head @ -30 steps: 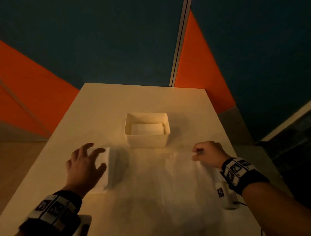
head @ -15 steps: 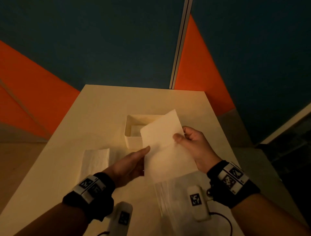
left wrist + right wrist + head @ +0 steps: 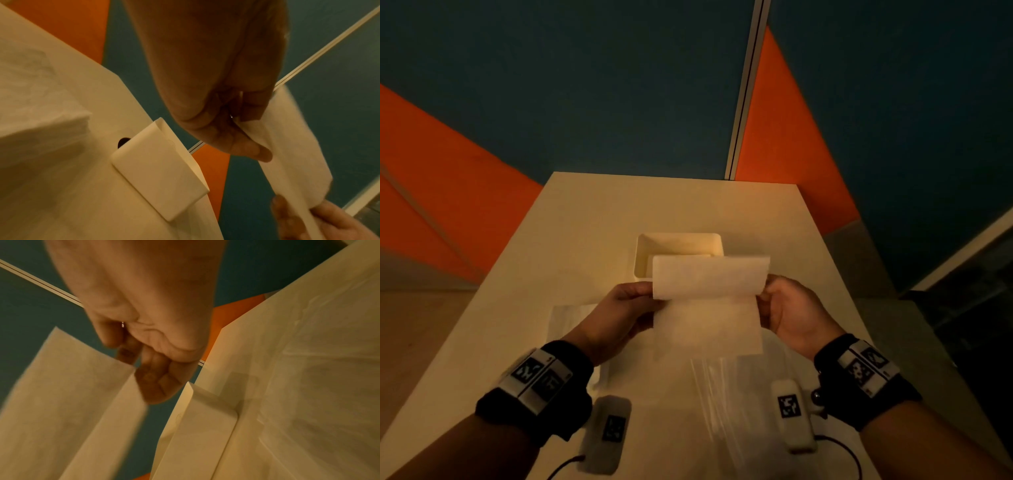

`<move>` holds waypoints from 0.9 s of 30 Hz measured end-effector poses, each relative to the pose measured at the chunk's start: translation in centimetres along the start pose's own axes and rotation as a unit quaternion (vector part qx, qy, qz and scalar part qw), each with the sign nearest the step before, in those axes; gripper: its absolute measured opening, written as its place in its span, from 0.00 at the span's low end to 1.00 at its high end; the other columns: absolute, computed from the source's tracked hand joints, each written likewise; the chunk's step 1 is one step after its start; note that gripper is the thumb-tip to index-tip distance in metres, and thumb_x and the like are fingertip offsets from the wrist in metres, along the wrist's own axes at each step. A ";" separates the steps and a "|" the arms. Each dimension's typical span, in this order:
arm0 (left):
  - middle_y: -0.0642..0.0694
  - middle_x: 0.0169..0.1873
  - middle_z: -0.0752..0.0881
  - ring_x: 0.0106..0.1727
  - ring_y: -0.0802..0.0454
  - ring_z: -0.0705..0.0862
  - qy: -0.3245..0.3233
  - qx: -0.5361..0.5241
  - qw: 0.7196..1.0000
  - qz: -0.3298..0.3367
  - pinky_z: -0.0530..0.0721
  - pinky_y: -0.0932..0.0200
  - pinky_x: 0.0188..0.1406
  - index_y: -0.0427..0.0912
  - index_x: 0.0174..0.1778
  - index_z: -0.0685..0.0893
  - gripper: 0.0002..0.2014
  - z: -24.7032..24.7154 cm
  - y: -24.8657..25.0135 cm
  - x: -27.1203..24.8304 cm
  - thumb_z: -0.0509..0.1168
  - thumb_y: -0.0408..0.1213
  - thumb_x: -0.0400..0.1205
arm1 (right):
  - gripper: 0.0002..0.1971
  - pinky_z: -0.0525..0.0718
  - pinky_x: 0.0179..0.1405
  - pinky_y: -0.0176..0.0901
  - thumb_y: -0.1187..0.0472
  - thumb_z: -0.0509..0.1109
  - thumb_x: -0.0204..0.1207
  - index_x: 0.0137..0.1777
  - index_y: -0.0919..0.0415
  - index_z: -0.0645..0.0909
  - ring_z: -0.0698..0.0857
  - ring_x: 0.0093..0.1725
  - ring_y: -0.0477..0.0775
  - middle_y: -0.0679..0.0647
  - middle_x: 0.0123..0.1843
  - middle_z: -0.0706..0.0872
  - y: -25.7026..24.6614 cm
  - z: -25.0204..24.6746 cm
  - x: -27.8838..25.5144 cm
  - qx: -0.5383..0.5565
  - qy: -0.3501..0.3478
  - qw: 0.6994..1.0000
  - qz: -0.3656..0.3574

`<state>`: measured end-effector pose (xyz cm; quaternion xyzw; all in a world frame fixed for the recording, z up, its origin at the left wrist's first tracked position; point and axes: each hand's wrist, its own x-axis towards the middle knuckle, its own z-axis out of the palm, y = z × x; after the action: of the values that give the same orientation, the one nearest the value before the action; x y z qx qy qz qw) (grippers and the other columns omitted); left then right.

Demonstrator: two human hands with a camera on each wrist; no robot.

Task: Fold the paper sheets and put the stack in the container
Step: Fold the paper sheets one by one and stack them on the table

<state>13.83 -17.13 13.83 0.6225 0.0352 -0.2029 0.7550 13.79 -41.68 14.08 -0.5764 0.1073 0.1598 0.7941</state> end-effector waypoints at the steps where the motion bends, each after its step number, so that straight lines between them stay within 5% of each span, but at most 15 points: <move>1: 0.38 0.52 0.89 0.57 0.37 0.85 -0.007 0.009 1.000 -0.001 0.88 0.54 0.51 0.31 0.57 0.85 0.13 -0.2 0.2 -0.2 0.56 0.26 0.83 | 0.17 0.81 0.39 0.48 0.62 0.53 0.79 0.48 0.64 0.85 0.85 0.37 0.58 0.60 0.41 0.88 -0.1 -0.1 0.0 0.025 -0.005 0.999 0.021; 4: 0.43 0.53 0.90 0.54 0.44 0.87 -0.050 0.044 0.998 0.007 0.88 0.58 0.49 0.33 0.52 0.89 0.17 -0.6 0.7 -0.9 0.63 0.41 0.77 | 0.16 0.80 0.39 0.46 0.59 0.60 0.81 0.38 0.62 0.86 0.85 0.36 0.52 0.55 0.37 0.87 -0.1 0.2 -0.1 -0.051 -0.014 0.998 0.021; 7: 0.45 0.55 0.89 0.55 0.45 0.87 -0.101 0.079 0.992 -0.023 0.87 0.56 0.54 0.41 0.50 0.91 0.22 -0.8 0.7 -1.4 0.65 0.52 0.68 | 0.08 0.80 0.32 0.38 0.74 0.72 0.72 0.38 0.61 0.86 0.82 0.30 0.46 0.52 0.30 0.84 0.6 0.9 -0.3 -0.215 -0.044 0.975 -0.030; 10: 0.43 0.57 0.88 0.60 0.46 0.85 -0.161 0.133 0.976 -0.061 0.83 0.54 0.62 0.48 0.51 0.91 0.14 -0.7 -0.1 -1.6 0.69 0.42 0.71 | 0.11 0.77 0.25 0.34 0.75 0.74 0.70 0.38 0.58 0.86 0.76 0.23 0.43 0.52 0.25 0.77 1.6 1.7 -0.2 -0.261 -0.098 0.960 -0.032; 13: 0.49 0.57 0.89 0.59 0.52 0.86 -0.180 0.172 0.965 -0.081 0.84 0.60 0.56 0.51 0.51 0.91 0.17 -0.5 -1.4 -1.9 0.69 0.24 0.75 | 0.13 0.75 0.28 0.32 0.75 0.74 0.70 0.36 0.55 0.85 0.73 0.24 0.40 0.46 0.23 0.76 2.6 2.6 0.1 -0.280 -0.131 0.950 -0.039; 18: 0.46 0.56 0.88 0.51 0.46 0.88 0.008 0.109 0.993 -0.039 0.89 0.49 0.49 0.50 0.51 0.91 0.16 -4.0 -3.6 -3.2 0.73 0.26 0.72 | 0.06 0.79 0.28 0.36 0.72 0.70 0.75 0.41 0.61 0.84 0.84 0.30 0.48 0.55 0.34 0.86 3.0 1.3 0.6 -0.273 -0.061 0.960 -0.005; 20: 0.44 0.55 0.88 0.51 0.41 0.88 0.108 0.077 0.991 -0.003 0.89 0.46 0.47 0.52 0.52 0.91 0.15 -6.4 -4.2 -3.9 0.75 0.32 0.71 | 0.05 0.79 0.28 0.39 0.72 0.69 0.76 0.41 0.63 0.82 0.85 0.31 0.52 0.58 0.35 0.86 2.9 -0.1 0.8 -0.272 -0.007 0.962 0.003; 22: 0.44 0.55 0.86 0.52 0.36 0.86 0.182 0.058 0.982 0.007 0.88 0.43 0.49 0.50 0.53 0.88 0.15 -8.4 -4.5 -4.7 0.69 0.26 0.77 | 0.05 0.78 0.28 0.39 0.73 0.69 0.75 0.41 0.64 0.82 0.84 0.29 0.52 0.59 0.35 0.86 3.0 -1.5 1.1 -0.280 0.048 0.959 0.008; 27: 0.40 0.56 0.82 0.48 0.40 0.85 0.260 0.094 0.961 -0.002 0.89 0.63 0.32 0.43 0.60 0.84 0.17 -11.0 -5.5 -5.6 0.65 0.22 0.78 | 0.06 0.77 0.26 0.39 0.72 0.68 0.75 0.40 0.63 0.82 0.84 0.29 0.53 0.59 0.33 0.86 3.5 -4.7 1.9 -0.296 0.132 0.946 0.032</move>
<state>8.97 -5.93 8.02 0.7217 0.2124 -0.0382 0.6577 14.28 -44.89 8.84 -0.7976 0.1770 0.1321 0.5613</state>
